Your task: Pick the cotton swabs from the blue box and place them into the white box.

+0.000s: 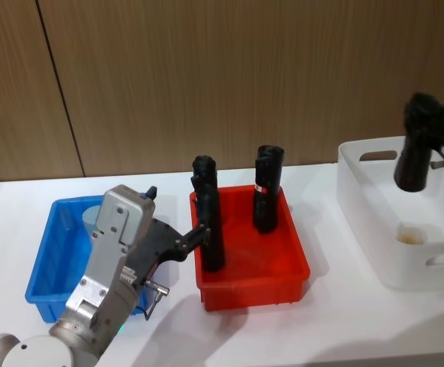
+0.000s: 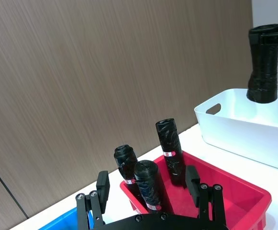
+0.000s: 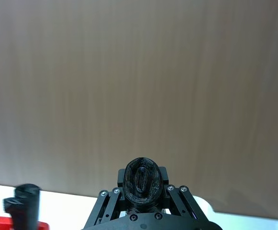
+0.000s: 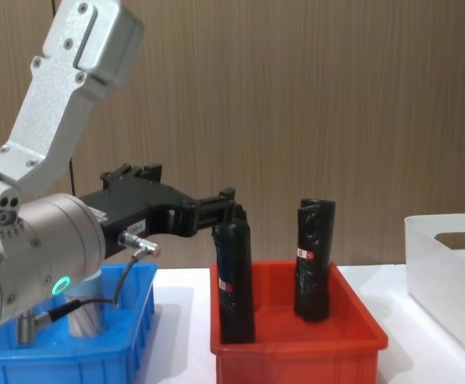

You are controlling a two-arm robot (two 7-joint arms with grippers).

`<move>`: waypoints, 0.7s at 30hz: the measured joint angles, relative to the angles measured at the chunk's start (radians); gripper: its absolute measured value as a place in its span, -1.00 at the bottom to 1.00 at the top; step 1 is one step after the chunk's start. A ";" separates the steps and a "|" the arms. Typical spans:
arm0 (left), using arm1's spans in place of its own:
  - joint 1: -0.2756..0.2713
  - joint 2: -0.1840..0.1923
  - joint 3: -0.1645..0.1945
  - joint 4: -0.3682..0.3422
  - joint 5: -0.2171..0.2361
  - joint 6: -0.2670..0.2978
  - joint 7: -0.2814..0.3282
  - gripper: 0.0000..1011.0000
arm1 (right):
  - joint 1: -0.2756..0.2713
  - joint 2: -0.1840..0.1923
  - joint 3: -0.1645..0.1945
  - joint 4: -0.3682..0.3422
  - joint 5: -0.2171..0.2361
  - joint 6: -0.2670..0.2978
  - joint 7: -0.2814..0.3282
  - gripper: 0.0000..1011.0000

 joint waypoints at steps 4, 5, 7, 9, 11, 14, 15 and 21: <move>0.000 0.000 0.000 0.000 0.000 0.000 0.000 0.99 | 0.008 0.008 0.011 0.023 0.000 0.016 -0.014 -0.30; 0.000 0.000 0.000 0.000 0.000 0.000 0.000 0.99 | 0.010 0.009 0.014 0.030 0.000 0.019 -0.017 -0.30; 0.000 0.000 0.000 0.000 0.000 0.000 0.000 0.99 | 0.014 0.013 0.019 0.044 0.001 0.028 -0.023 -0.30; 0.000 0.000 0.000 0.000 0.000 0.000 0.000 0.99 | 0.018 0.015 0.023 0.055 0.002 0.033 -0.026 -0.30; 0.000 0.000 0.000 0.000 0.000 0.000 0.000 0.99 | 0.022 0.017 0.027 0.071 0.003 0.040 -0.029 -0.30; 0.000 0.000 0.000 0.000 0.000 0.000 0.000 0.99 | 0.027 0.020 0.031 0.086 0.007 0.047 -0.033 -0.30; 0.000 0.000 0.000 0.000 0.000 0.000 0.000 0.99 | 0.028 0.020 0.032 0.090 0.008 0.048 -0.034 -0.30; 0.000 0.000 0.000 0.000 0.000 0.000 0.000 0.99 | 0.035 0.023 0.038 0.112 0.010 0.054 -0.035 -0.04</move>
